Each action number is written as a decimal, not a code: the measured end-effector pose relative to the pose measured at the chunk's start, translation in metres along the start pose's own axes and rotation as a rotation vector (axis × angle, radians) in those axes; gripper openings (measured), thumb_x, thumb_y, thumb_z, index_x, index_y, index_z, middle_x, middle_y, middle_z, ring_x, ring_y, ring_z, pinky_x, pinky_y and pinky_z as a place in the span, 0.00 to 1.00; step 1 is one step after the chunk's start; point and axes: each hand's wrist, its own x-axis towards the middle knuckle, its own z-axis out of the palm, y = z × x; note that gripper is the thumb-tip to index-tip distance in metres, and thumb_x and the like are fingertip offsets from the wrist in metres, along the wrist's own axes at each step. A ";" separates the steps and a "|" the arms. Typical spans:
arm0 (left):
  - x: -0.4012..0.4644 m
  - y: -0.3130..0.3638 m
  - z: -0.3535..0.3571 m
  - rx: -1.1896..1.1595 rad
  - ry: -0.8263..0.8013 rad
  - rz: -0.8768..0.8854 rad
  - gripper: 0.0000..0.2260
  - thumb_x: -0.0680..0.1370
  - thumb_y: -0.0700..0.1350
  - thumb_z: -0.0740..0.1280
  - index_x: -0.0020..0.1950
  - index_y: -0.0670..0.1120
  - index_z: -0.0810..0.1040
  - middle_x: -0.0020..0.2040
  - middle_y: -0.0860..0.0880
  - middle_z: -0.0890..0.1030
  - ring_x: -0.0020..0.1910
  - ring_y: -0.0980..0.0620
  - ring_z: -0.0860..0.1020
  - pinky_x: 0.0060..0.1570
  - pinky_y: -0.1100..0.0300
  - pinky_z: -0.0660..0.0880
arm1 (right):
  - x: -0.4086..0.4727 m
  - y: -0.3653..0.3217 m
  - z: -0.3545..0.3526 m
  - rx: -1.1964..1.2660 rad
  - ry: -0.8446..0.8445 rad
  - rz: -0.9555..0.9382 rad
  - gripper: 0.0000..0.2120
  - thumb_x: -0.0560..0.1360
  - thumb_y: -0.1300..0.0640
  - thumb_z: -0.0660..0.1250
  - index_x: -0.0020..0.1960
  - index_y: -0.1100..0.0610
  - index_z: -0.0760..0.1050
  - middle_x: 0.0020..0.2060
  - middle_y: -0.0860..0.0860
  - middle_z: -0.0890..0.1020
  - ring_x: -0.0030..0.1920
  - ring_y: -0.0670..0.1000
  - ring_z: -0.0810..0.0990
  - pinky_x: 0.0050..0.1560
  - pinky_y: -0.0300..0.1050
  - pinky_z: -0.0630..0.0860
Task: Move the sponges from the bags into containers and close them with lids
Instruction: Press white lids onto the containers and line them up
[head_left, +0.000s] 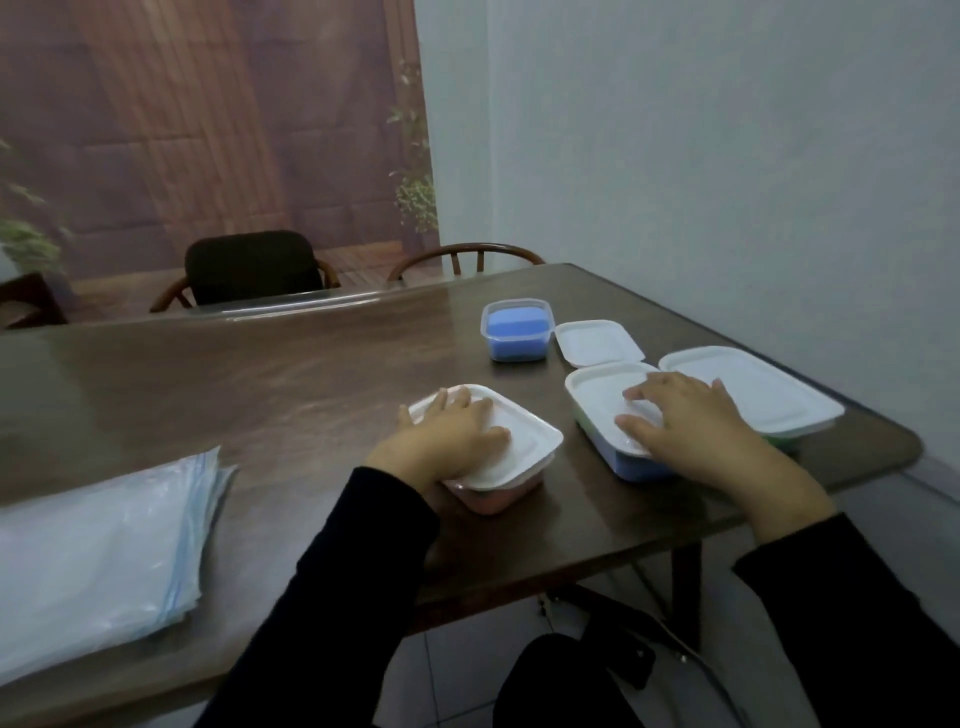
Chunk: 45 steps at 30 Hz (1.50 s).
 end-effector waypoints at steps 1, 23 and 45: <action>0.003 0.006 -0.002 0.006 0.003 0.028 0.23 0.80 0.54 0.51 0.75 0.52 0.56 0.78 0.52 0.50 0.77 0.50 0.46 0.71 0.36 0.42 | 0.000 0.005 0.001 -0.007 -0.010 0.011 0.20 0.78 0.45 0.58 0.68 0.48 0.68 0.70 0.49 0.67 0.71 0.52 0.63 0.73 0.56 0.50; 0.034 0.030 -0.027 -0.411 0.110 0.241 0.21 0.79 0.55 0.61 0.71 0.50 0.67 0.70 0.50 0.71 0.66 0.50 0.71 0.66 0.57 0.65 | 0.037 0.012 -0.040 0.188 -0.045 -0.006 0.19 0.79 0.53 0.59 0.70 0.52 0.67 0.69 0.51 0.69 0.66 0.53 0.71 0.64 0.46 0.66; 0.181 0.019 -0.029 -0.989 0.041 -0.297 0.20 0.81 0.51 0.57 0.66 0.38 0.67 0.38 0.42 0.78 0.32 0.49 0.76 0.26 0.60 0.72 | 0.192 0.050 0.001 0.008 -0.209 0.281 0.12 0.76 0.58 0.62 0.34 0.59 0.70 0.32 0.52 0.75 0.41 0.55 0.75 0.31 0.39 0.64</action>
